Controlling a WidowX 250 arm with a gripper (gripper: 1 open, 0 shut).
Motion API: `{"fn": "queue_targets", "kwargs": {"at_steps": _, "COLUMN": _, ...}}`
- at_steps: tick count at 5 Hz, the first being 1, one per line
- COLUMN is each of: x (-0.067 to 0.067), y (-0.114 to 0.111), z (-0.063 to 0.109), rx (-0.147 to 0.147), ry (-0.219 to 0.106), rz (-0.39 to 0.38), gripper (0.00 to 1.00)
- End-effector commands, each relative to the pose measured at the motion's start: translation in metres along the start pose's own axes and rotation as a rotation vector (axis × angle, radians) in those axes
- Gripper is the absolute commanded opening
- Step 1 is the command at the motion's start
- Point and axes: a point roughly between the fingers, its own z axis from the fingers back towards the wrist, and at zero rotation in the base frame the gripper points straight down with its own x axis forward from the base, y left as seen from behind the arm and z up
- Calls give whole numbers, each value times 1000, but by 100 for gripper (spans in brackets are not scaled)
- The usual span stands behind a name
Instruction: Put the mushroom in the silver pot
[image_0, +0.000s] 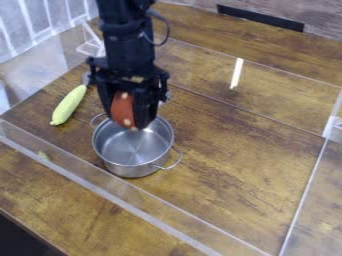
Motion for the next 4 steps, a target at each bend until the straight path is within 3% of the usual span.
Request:
{"fn": "queue_targets", "kwargs": {"at_steps": 1, "x": 4, "y": -11, "z": 4, "rx": -8, "ry": -86, "rz": 0, "gripper": 0}}
{"fn": "queue_targets", "kwargs": {"at_steps": 4, "x": 35, "y": 4, "z": -26, "rx": -21, "ry": -95, "rz": 25, "gripper": 0}}
